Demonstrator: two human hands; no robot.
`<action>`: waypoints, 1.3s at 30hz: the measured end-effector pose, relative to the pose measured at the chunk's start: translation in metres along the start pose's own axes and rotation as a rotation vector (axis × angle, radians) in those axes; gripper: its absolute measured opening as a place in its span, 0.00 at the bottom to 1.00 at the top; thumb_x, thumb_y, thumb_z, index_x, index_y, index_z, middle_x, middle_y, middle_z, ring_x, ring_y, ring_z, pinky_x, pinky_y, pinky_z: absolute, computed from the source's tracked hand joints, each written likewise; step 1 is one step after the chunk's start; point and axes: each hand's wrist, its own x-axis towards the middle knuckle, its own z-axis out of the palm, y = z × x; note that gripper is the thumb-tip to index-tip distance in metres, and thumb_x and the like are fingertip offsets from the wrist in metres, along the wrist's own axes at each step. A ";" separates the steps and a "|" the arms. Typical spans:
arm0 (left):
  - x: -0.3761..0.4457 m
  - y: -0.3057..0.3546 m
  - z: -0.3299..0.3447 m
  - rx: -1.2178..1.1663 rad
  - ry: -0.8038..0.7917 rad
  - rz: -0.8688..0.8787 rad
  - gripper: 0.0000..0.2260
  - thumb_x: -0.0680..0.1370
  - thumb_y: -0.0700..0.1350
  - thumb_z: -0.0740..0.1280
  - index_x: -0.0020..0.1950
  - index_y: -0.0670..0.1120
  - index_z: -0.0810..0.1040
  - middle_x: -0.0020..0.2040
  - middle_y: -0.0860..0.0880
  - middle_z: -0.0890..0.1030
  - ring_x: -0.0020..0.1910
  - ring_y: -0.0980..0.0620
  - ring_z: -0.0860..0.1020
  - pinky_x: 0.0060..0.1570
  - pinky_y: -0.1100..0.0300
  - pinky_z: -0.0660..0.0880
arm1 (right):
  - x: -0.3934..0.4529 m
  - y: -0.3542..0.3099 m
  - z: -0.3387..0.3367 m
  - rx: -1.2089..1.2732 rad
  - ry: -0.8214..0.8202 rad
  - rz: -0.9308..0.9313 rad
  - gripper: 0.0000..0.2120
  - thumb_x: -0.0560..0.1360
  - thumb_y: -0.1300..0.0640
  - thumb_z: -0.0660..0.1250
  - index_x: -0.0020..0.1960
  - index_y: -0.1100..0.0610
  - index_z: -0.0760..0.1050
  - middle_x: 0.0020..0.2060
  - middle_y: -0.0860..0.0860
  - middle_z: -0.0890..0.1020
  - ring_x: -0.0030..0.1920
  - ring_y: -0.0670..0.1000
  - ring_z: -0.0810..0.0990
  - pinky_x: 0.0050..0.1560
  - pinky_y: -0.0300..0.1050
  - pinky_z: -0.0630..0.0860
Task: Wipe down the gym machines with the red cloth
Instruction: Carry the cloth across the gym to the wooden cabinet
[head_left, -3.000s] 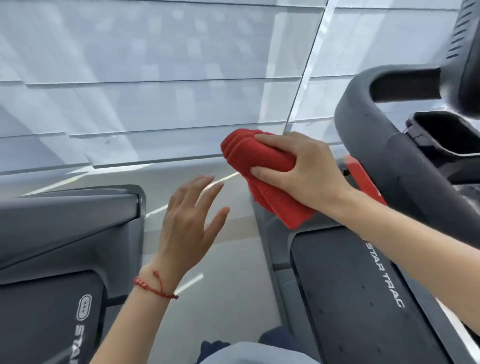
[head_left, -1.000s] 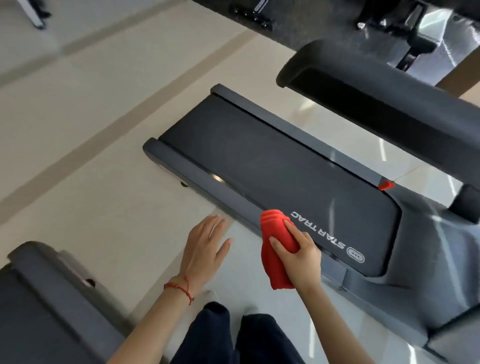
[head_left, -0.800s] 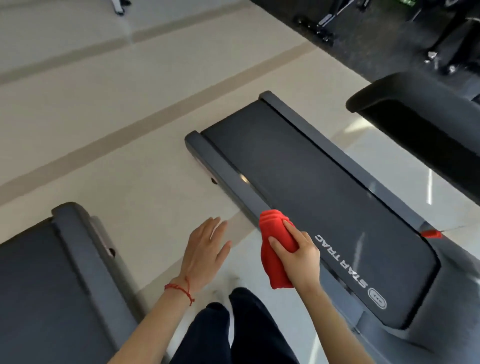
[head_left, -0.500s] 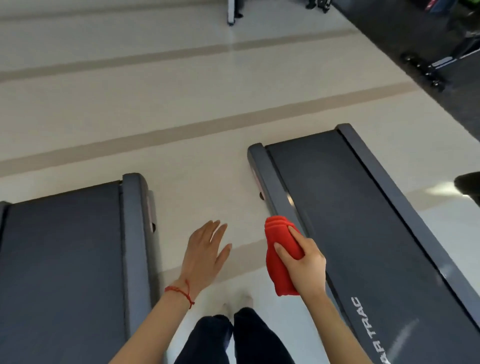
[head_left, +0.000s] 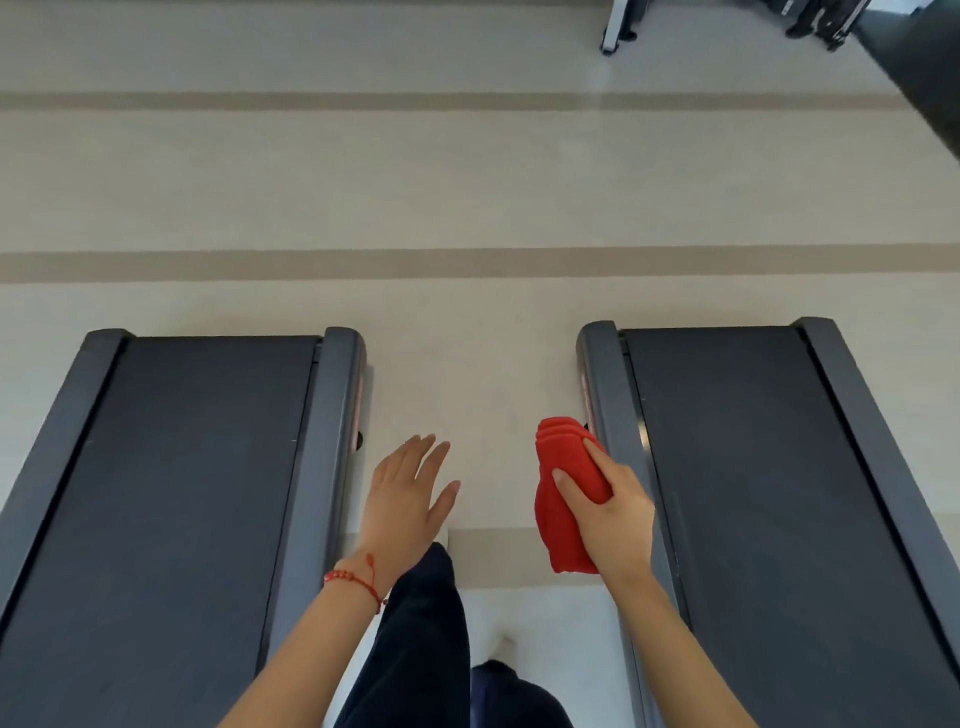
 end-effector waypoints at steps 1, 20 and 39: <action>0.010 -0.005 -0.003 -0.005 0.001 -0.007 0.34 0.78 0.63 0.42 0.65 0.39 0.72 0.64 0.39 0.74 0.64 0.39 0.71 0.63 0.45 0.66 | 0.010 -0.005 0.007 -0.004 -0.006 -0.007 0.24 0.71 0.46 0.69 0.66 0.45 0.69 0.48 0.44 0.75 0.43 0.41 0.75 0.38 0.31 0.68; 0.231 -0.100 -0.084 -0.044 0.019 -0.074 0.36 0.76 0.64 0.40 0.68 0.41 0.69 0.68 0.41 0.70 0.68 0.41 0.66 0.66 0.44 0.65 | 0.213 -0.122 0.123 0.002 -0.042 -0.033 0.24 0.70 0.46 0.69 0.65 0.45 0.70 0.46 0.42 0.75 0.44 0.41 0.76 0.44 0.37 0.73; 0.487 -0.085 -0.150 -0.043 0.089 -0.207 0.38 0.75 0.66 0.38 0.68 0.40 0.69 0.68 0.40 0.71 0.68 0.40 0.67 0.65 0.44 0.65 | 0.501 -0.213 0.147 0.029 -0.188 -0.100 0.24 0.71 0.47 0.69 0.66 0.45 0.69 0.48 0.45 0.75 0.44 0.41 0.75 0.45 0.37 0.71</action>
